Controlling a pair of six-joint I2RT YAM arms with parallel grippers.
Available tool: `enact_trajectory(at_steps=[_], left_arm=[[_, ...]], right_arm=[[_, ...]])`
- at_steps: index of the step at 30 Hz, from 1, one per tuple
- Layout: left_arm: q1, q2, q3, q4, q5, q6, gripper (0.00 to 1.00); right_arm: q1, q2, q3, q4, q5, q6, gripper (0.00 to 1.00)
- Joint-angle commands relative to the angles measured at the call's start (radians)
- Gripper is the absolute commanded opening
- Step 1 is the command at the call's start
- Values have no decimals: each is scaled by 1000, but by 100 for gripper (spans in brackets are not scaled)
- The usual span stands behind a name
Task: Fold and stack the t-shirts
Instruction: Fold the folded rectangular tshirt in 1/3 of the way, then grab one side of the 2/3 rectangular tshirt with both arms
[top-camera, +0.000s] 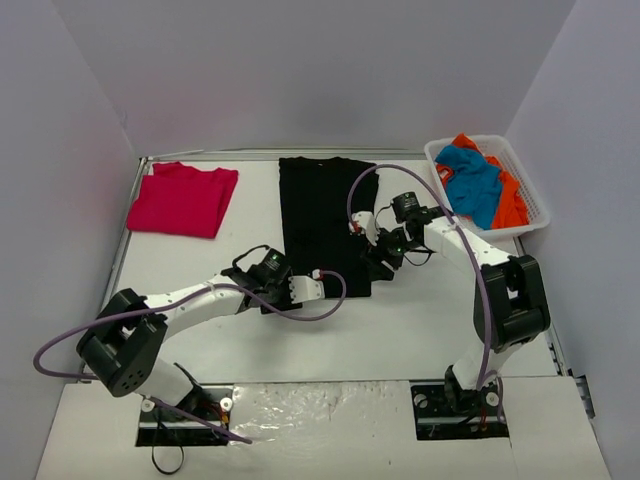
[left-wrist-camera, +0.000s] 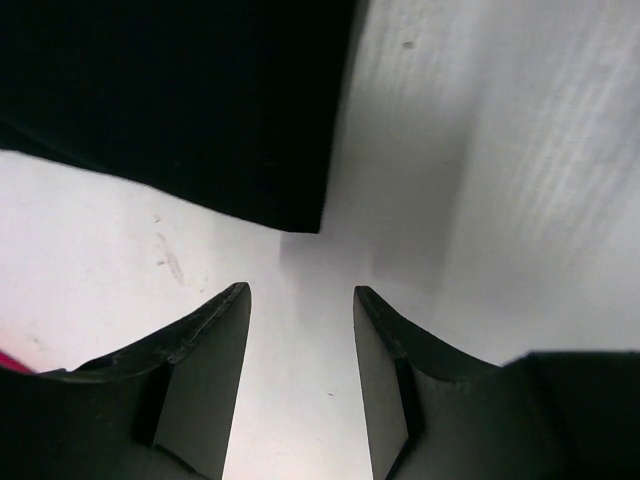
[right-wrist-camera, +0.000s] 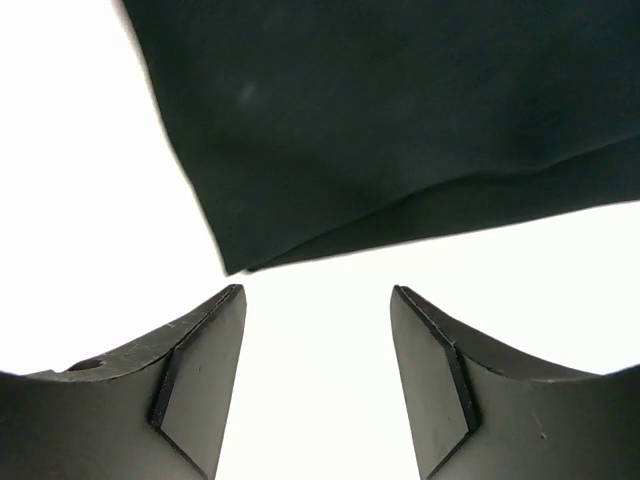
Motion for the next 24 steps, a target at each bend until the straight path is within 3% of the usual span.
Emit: enact_trajectory(at_steps=[1,8,17,24], left_arm=[[-1,-52,-34,226,-122,-23,44],[-6,-36,-77,294,-103,-62,44],[-18,-58,-80,129,91,-45,40],[-27,-76,-122,153,88,-51,40]], right_arm=[[3,-35,-35,-54,-23,11,55],[3,-3,-65,-53,-6,12,55],[3,61,-41,-48,-12,28,54],[3,74,-36,-47,-22,27,54]])
